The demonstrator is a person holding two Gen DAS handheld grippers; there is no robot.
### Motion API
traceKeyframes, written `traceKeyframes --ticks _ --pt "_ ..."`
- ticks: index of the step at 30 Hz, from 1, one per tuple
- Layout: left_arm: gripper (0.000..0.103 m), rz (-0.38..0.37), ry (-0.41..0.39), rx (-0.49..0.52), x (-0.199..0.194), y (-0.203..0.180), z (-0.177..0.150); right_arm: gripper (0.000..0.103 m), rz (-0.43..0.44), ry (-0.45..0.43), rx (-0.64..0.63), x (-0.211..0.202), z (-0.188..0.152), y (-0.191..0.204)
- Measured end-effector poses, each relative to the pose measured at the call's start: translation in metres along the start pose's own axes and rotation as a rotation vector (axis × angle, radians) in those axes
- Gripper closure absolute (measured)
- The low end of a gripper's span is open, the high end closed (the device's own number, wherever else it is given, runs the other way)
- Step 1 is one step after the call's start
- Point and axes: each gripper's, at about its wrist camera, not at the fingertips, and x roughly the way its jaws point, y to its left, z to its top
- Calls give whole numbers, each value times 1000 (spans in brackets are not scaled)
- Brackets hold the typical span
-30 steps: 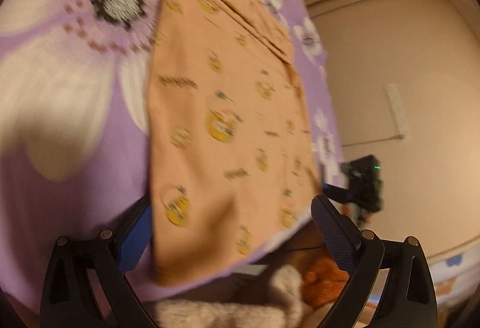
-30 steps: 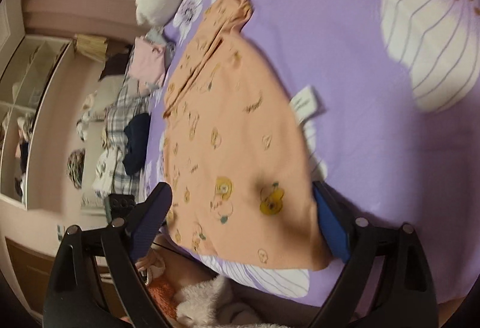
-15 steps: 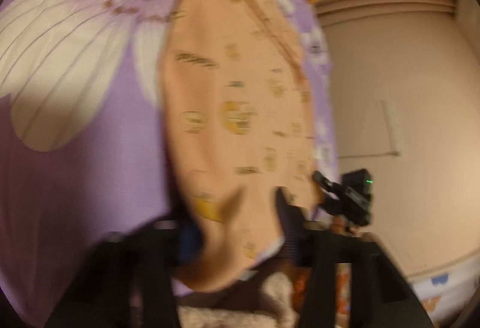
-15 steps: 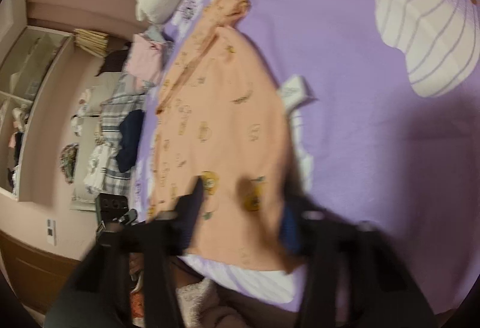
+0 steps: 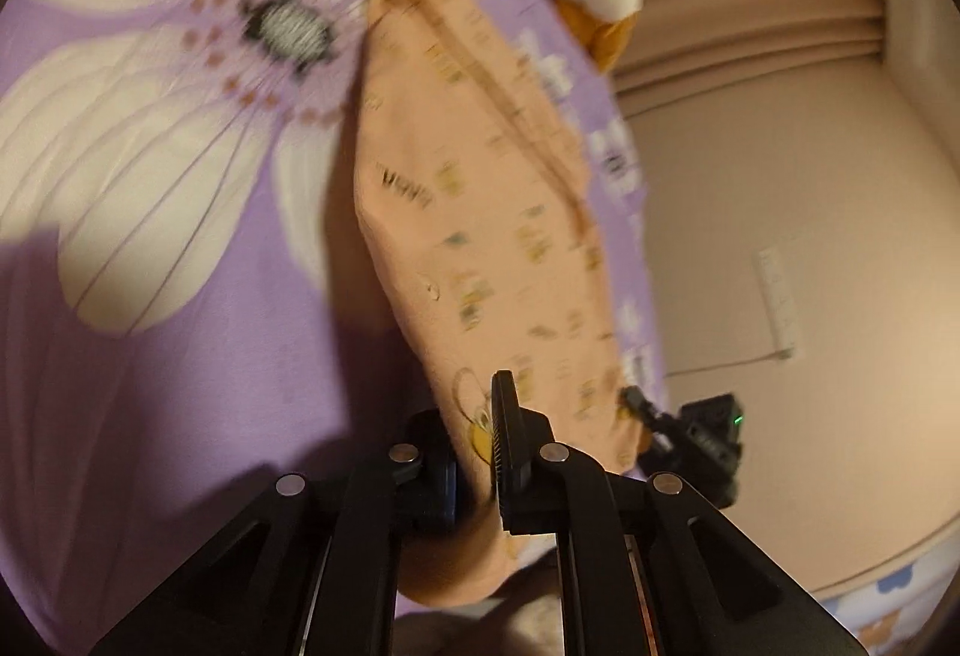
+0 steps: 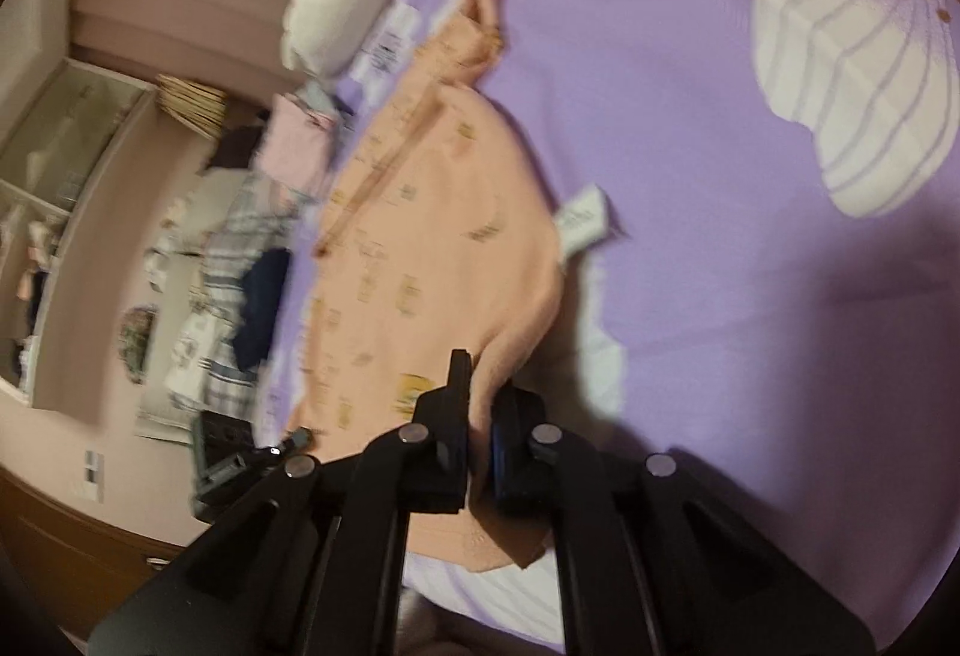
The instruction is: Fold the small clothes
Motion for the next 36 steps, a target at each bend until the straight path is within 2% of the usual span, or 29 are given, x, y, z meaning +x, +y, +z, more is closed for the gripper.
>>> traceKeyframes --ticks 4,7,10,11,13,14,16,17,18,19,20,21,23,25,26,28,29,30,31,33,36 --pt "94 -45 -104 -5 -16 -15 25 97 146 -106 -31 -17 12 18" --pt "94 -117 -196 3 -29 -31 55 96 211 -150 -16 -21 35 30" --pt "94 -139 -265 -2 -32 -45 84 96 224 -153 -15 -15 62 44" --pt "94 -140 -266 -10 -33 -45 91 96 213 -152 -20 -12 69 49" --pt "94 -26 -206 -14 -24 -46 98 96 178 -125 -37 0 83 62" --pt "94 65 -146 -17 -17 -41 95 94 151 -107 -47 4 85 66" --pt "79 162 -24 -31 -10 -24 83 93 124 -94 -66 8 84 69" --pt "52 187 22 -50 -10 -12 72 93 118 -88 -86 9 80 69" --pt "33 181 22 -71 -12 -2 62 93 97 -82 -111 8 75 67" --pt "31 162 1 -94 -17 4 53 93 69 -81 -126 8 71 64" --pt "31 138 -16 -116 -20 9 45 93 47 -85 -129 8 66 60" --pt "31 73 -18 -136 -23 14 36 93 34 -90 -124 8 63 54" --pt "31 -73 20 -137 -18 15 26 93 42 -93 -97 9 58 40" --pt "31 -141 50 -129 -11 15 23 93 35 -85 -66 11 55 30" --pt "31 -145 51 -128 -7 17 23 93 30 -84 -54 12 54 27" --pt "31 -96 61 -118 12 14 24 93 47 -78 -48 12 51 22" --pt "38 -62 76 -95 19 11 25 93 55 -73 -49 13 49 20" --pt "56 -19 81 -33 25 3 24 93 57 -69 -50 14 48 18" --pt "64 6 83 -3 28 -3 23 93 53 -70 -47 15 46 16" --pt "85 10 88 2 32 -7 16 93 52 -68 -35 16 44 13" --pt "92 10 93 -16 44 -12 16 93 68 -62 -3 18 43 4"
